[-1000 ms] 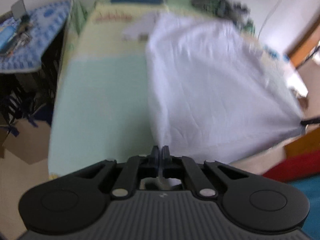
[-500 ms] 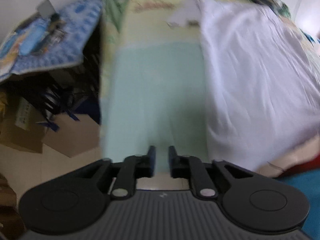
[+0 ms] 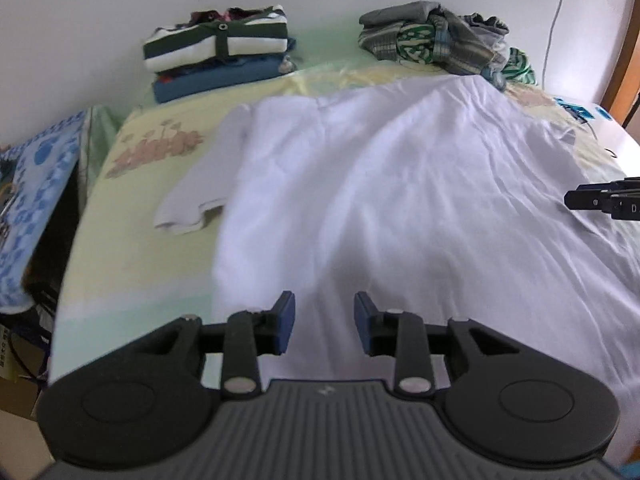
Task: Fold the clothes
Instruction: 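Open both grippers and move them back over the flattened shirt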
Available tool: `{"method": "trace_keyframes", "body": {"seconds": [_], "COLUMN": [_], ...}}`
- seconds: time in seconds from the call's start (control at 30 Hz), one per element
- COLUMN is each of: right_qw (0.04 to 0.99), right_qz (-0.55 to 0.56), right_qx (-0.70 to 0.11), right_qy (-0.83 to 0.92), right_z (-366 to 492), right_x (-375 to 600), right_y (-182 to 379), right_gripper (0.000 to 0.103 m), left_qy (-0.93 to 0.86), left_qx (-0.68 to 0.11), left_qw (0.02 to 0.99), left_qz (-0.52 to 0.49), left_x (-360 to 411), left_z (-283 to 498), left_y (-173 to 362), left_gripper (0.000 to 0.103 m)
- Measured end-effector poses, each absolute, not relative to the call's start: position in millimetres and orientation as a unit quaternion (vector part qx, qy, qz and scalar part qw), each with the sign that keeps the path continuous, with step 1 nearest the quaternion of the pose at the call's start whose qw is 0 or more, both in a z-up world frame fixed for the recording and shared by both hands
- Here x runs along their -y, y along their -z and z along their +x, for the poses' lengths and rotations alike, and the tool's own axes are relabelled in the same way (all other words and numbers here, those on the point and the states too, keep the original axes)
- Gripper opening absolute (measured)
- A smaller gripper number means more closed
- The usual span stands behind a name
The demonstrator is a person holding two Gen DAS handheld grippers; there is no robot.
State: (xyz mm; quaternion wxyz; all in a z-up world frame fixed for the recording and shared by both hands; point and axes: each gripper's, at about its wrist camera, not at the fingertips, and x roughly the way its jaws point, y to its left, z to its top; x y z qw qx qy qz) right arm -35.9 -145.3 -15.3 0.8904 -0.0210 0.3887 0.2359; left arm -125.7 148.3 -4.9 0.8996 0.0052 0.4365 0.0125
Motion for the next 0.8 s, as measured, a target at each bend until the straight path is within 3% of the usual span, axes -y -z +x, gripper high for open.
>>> {"method": "trace_keyframes", "body": {"seconds": [0.1, 0.2, 0.47, 0.5, 0.53, 0.6, 0.67, 0.8], "right_qw": [0.892, 0.896, 0.908, 0.911, 0.912, 0.911, 0.910, 0.899], "right_qz": [-0.008, 0.015, 0.046, 0.053, 0.067, 0.093, 0.116, 0.179], "right_qx": [-0.398, -0.401, -0.395, -0.389, -0.388, -0.390, -0.392, -0.398], "right_qy": [-0.212, -0.188, -0.135, -0.125, -0.114, -0.091, -0.070, -0.034], "right_z": [-23.4, -18.0, -9.2, -5.6, 1.7, 19.4, 38.4, 75.4], "right_x": [148.7, 158.8, 174.7, 177.7, 182.0, 190.5, 198.3, 216.8], "right_y": [22.1, 25.5, 10.4, 5.8, 2.7, -0.4, 0.3, 9.9], "right_gripper": [0.037, 0.037, 0.038, 0.039, 0.045, 0.048, 0.048, 0.048], "left_qy": [-0.031, -0.037, -0.027, -0.020, -0.022, -0.041, -0.063, -0.105], "left_qx": [-0.442, -0.437, -0.422, -0.412, -0.402, -0.380, -0.386, -0.411], "left_qw": [0.896, 0.899, 0.906, 0.911, 0.915, 0.924, 0.920, 0.904], "left_qz": [-0.002, -0.016, -0.011, -0.016, -0.019, -0.021, -0.032, -0.060], "left_x": [-155.3, -175.7, -200.4, -202.7, -206.0, -215.6, -230.4, -260.5], "left_z": [-113.4, -112.9, -96.9, -95.2, -91.0, -79.0, -62.9, -29.4], "left_y": [16.3, 22.0, 0.9, -6.8, -14.0, -25.2, -21.4, -9.4], "left_gripper": [0.033, 0.043, 0.041, 0.049, 0.065, 0.082, 0.077, 0.058]}}
